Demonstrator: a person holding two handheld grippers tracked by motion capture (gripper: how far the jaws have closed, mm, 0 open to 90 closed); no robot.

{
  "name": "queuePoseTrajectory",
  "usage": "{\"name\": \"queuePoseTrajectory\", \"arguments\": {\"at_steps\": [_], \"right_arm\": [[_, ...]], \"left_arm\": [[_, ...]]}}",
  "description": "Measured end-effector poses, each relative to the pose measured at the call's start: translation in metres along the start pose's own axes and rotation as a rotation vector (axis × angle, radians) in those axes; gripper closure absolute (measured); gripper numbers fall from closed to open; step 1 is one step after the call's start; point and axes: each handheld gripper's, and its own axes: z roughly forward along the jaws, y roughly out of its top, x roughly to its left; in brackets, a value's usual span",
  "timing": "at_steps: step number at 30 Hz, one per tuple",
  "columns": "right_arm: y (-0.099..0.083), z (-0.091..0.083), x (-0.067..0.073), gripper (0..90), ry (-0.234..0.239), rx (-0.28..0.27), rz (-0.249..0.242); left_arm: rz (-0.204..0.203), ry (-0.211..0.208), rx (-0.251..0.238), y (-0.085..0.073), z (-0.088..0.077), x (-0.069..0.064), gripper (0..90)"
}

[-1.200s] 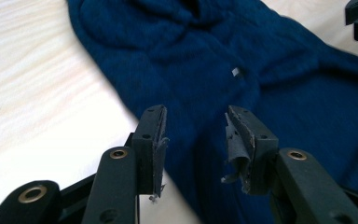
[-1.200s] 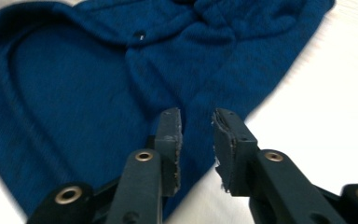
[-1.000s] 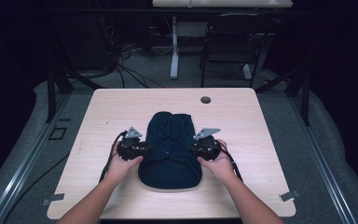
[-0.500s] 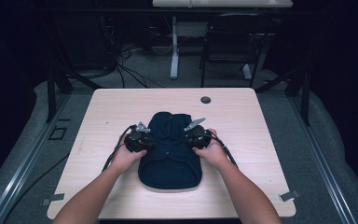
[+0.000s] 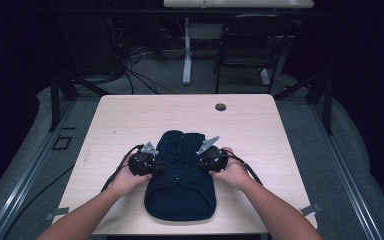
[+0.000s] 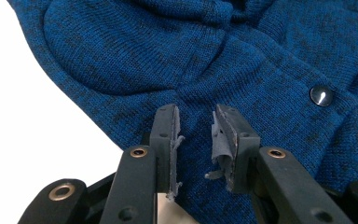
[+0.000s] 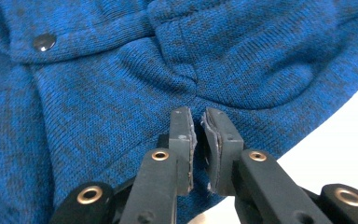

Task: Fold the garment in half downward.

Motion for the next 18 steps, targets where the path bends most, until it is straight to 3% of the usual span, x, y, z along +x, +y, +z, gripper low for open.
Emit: {"name": "queuePoseTrajectory", "arguments": {"at_steps": [3,6,8,9,13,14,16,18], "right_arm": [[-0.001,-0.004,0.005,79.4,0.026,0.014,-0.023],[0.002,-0.011,0.001,78.6,0.037,0.009,-0.013],[0.004,-0.013,-0.001,78.6,0.021,0.003,-0.007],[0.011,-0.018,-0.007,78.7,-0.006,-0.007,-0.014],[0.028,-0.021,-0.020,76.7,-0.053,-0.015,-0.022],[0.033,-0.020,-0.025,76.0,-0.073,-0.020,-0.018],[0.040,-0.017,-0.033,75.3,-0.101,-0.012,-0.018],[0.046,-0.010,-0.041,74.4,-0.135,0.003,-0.011]], "left_arm": [[0.009,-0.030,0.025,0.000,-0.005,-0.004,68.8],[0.023,-0.009,0.013,0.006,-0.013,0.000,67.7],[0.016,-0.002,0.000,0.010,-0.015,0.004,67.3],[0.007,0.019,-0.021,0.019,-0.019,0.013,67.0],[-0.001,0.052,-0.030,0.034,-0.020,0.026,65.8],[0.000,0.080,-0.037,0.044,-0.018,0.034,65.8],[-0.020,0.093,-0.052,0.053,-0.013,0.042,65.6],[0.005,0.109,-0.057,0.061,-0.005,0.048,65.7]]}}
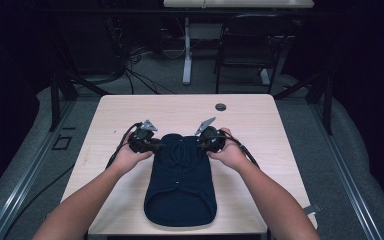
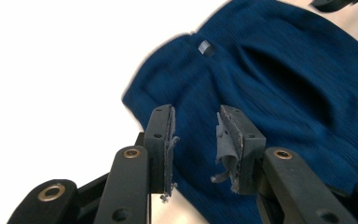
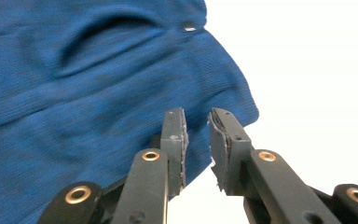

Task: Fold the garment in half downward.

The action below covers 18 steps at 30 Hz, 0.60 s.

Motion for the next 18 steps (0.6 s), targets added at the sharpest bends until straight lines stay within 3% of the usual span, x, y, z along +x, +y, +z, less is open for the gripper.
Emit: {"name": "queuePoseTrajectory", "arguments": {"at_steps": [2,4,8,9,12,17,18], "right_arm": [[0.004,0.010,-0.007,72.9,-0.031,0.022,-0.006],[0.005,0.020,-0.012,72.5,-0.050,0.024,0.018],[0.003,0.033,-0.015,73.0,-0.040,0.050,0.043],[0.001,0.037,-0.014,74.5,-0.037,0.063,0.032],[0.000,0.035,-0.015,77.2,-0.010,0.067,0.044],[-0.008,0.029,-0.016,78.3,0.066,0.092,0.036],[-0.009,0.027,-0.016,77.9,0.069,0.086,0.038]], "left_arm": [[0.027,0.035,0.021,0.005,0.009,0.002,65.8],[0.044,0.052,0.032,0.007,0.019,0.005,66.2],[0.038,0.050,0.061,0.006,0.032,0.005,66.7],[0.043,0.030,0.100,0.003,0.037,0.004,67.4],[0.057,0.008,0.125,0.001,0.038,0.001,70.4],[0.064,-0.044,0.154,0.000,0.032,-0.004,72.0],[0.070,-0.037,0.141,0.002,0.030,-0.005,72.2]]}}
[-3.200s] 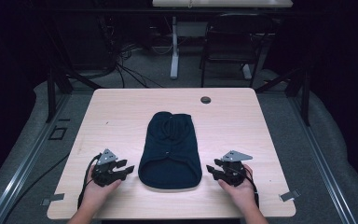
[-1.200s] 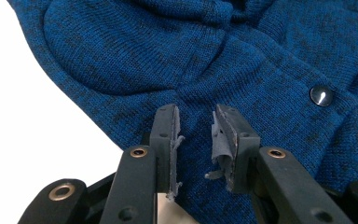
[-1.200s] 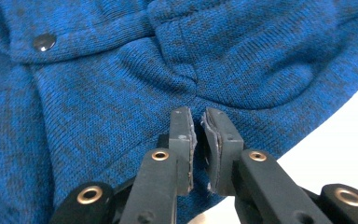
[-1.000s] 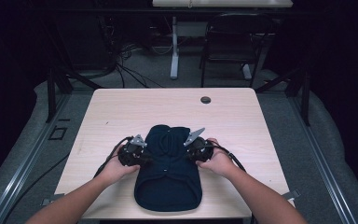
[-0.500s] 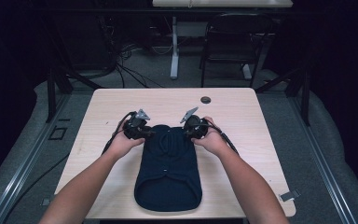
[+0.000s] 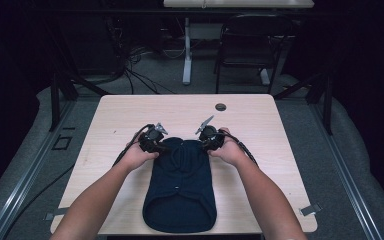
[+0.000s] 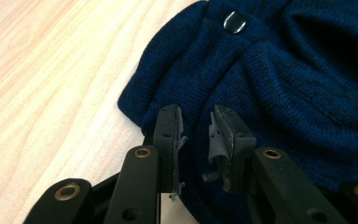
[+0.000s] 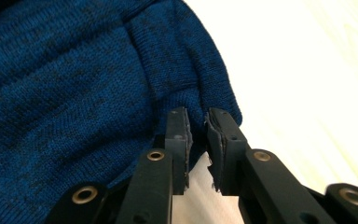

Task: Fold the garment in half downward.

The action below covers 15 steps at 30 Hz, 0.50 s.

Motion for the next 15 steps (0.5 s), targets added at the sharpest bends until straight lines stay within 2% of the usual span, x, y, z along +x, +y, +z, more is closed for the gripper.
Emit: {"name": "queuePoseTrajectory", "arguments": {"at_steps": [1,3,5,6,8,10,11,13,15], "right_arm": [[0.000,-0.003,-0.001,76.3,-0.008,-0.009,0.001],[0.002,-0.005,-0.003,70.6,-0.029,-0.038,-0.005],[0.006,-0.004,-0.002,69.2,-0.057,-0.058,-0.010],[0.008,-0.003,-0.001,68.3,-0.061,-0.047,-0.022],[0.015,0.000,0.004,66.0,-0.083,-0.033,-0.068],[0.017,0.000,0.005,64.8,-0.093,-0.035,-0.079],[0.023,0.001,0.007,62.3,-0.117,-0.037,-0.102],[0.027,0.003,0.007,61.4,-0.130,-0.021,-0.113],[0.028,0.004,0.005,60.4,-0.120,-0.011,-0.101]], "left_arm": [[-0.002,0.006,-0.017,0.001,-0.001,0.001,72.2],[-0.010,0.044,-0.055,0.005,-0.002,0.003,68.8],[0.000,0.080,-0.058,0.010,0.000,0.006,63.3],[0.006,0.089,-0.055,0.012,0.001,0.007,62.8],[0.016,0.099,-0.060,0.015,0.004,0.008,60.2],[0.021,0.103,-0.057,0.017,0.005,0.009,59.4],[0.024,0.110,-0.047,0.018,0.008,0.010,57.1],[0.032,0.108,-0.039,0.019,0.011,0.012,55.3],[0.034,0.106,-0.033,0.019,0.013,0.012,52.7]]}}
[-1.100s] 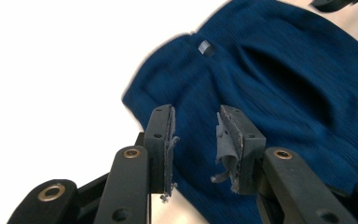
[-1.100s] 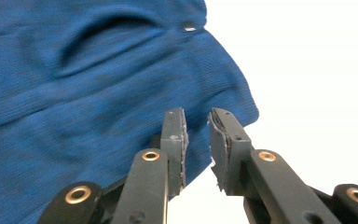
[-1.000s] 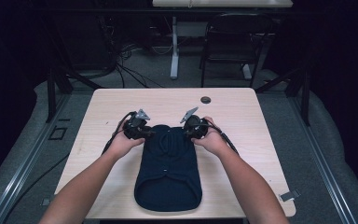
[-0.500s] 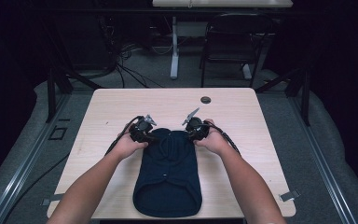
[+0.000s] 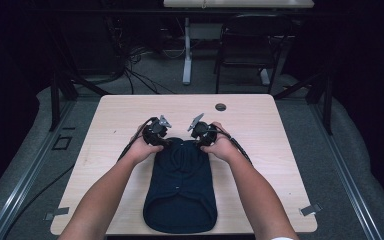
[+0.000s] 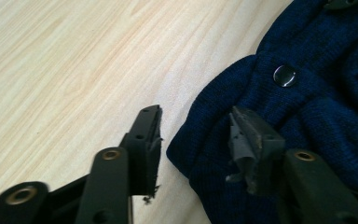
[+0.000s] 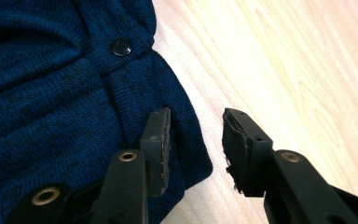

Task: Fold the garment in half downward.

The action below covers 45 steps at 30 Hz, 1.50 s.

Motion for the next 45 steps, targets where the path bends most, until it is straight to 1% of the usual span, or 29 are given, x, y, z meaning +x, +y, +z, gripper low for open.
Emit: {"name": "queuePoseTrajectory", "arguments": {"at_steps": [2,3,4,5,6,7,8,10,11,12,13,14,16,18,19,20,24,25,26,28,30,32,33,34,35,39,45], "right_arm": [[-0.002,0.004,-0.003,60.0,0.036,0.020,0.020],[-0.004,0.006,-0.005,59.9,0.055,0.040,0.034],[-0.007,0.008,-0.007,60.4,0.080,0.048,0.054],[-0.009,0.008,-0.008,60.3,0.093,0.037,0.070],[-0.009,0.008,-0.008,60.3,0.093,0.037,0.070],[-0.010,0.009,-0.009,60.3,0.104,0.028,0.085],[-0.012,0.008,-0.010,60.4,0.104,0.037,0.071],[-0.012,0.008,-0.008,61.6,0.096,0.036,0.051],[-0.012,0.008,-0.008,61.6,0.096,0.036,0.051],[-0.010,0.008,-0.006,63.4,0.090,0.054,0.045],[-0.009,0.008,-0.005,64.0,0.087,0.060,0.040],[-0.009,0.008,-0.005,64.0,0.087,0.060,0.040],[-0.008,0.008,-0.004,67.2,0.087,0.074,0.050],[-0.007,0.008,-0.003,70.3,0.091,0.078,0.060],[-0.007,0.009,-0.001,71.9,0.092,0.074,0.072],[-0.006,0.008,-0.001,72.9,0.089,0.091,0.057],[-0.003,0.008,0.003,75.2,0.069,0.101,0.038],[-0.003,0.008,0.003,75.2,0.069,0.101,0.038],[-0.003,0.008,0.005,76.9,0.059,0.100,0.028],[-0.004,0.008,0.005,77.4,0.056,0.098,0.027],[-0.006,0.007,0.007,79.1,0.043,0.079,0.031],[-0.007,0.007,0.008,79.7,0.036,0.070,0.035],[-0.007,0.007,0.008,79.9,0.036,0.067,0.035],[-0.007,0.007,0.008,79.9,0.036,0.067,0.035],[-0.008,0.006,0.008,80.4,0.037,0.060,0.032],[-0.008,0.006,0.008,80.6,0.039,0.058,0.025],[-0.008,0.005,0.008,81.0,0.034,0.057,0.001]], "left_arm": [[0.004,-0.003,0.020,-0.001,0.003,0.000,51.5],[0.003,0.004,0.026,-0.001,0.004,-0.001,51.5],[0.003,0.004,0.026,-0.001,0.004,-0.001,51.6],[0.000,0.000,0.032,0.000,0.004,-0.001,51.9],[0.000,0.000,0.032,0.000,0.004,-0.001,52.0],[0.006,0.004,0.038,0.000,0.005,-0.002,52.0],[0.008,-0.005,0.047,-0.001,0.006,-0.004,54.4],[0.008,-0.007,0.048,-0.001,0.007,-0.004,57.0],[-0.002,-0.013,0.051,0.000,0.007,-0.004,57.0],[-0.007,-0.017,0.052,0.000,0.007,-0.004,60.9],[-0.007,-0.017,0.052,0.000,0.007,-0.004,62.1],[-0.006,-0.023,0.053,0.000,0.007,-0.004,62.1],[-0.030,-0.037,0.047,-0.002,0.007,-0.003,65.0],[-0.033,-0.043,0.048,-0.002,0.007,-0.003,66.6],[-0.032,-0.044,0.048,-0.002,0.007,-0.003,67.4],[-0.028,-0.044,0.050,-0.002,0.007,-0.004,67.9],[-0.030,-0.036,0.047,-0.002,0.007,-0.005,71.5],[-0.033,-0.029,0.044,-0.002,0.007,-0.006,71.5],[-0.038,-0.022,0.038,-0.003,0.007,-0.006,73.5],[-0.037,-0.019,0.039,-0.003,0.007,-0.006,74.7],[-0.040,-0.006,0.044,-0.003,0.007,-0.007,76.4],[-0.035,-0.006,0.044,-0.003,0.007,-0.008,77.3],[-0.017,0.000,0.048,-0.002,0.006,-0.008,77.7],[-0.017,0.000,0.048,-0.002,0.006,-0.008,78.2],[0.001,0.004,0.050,-0.002,0.006,-0.009,78.4],[0.002,-0.002,0.045,-0.003,0.006,-0.008,78.8],[0.008,-0.007,0.045,-0.003,0.005,-0.007,79.4]]}}
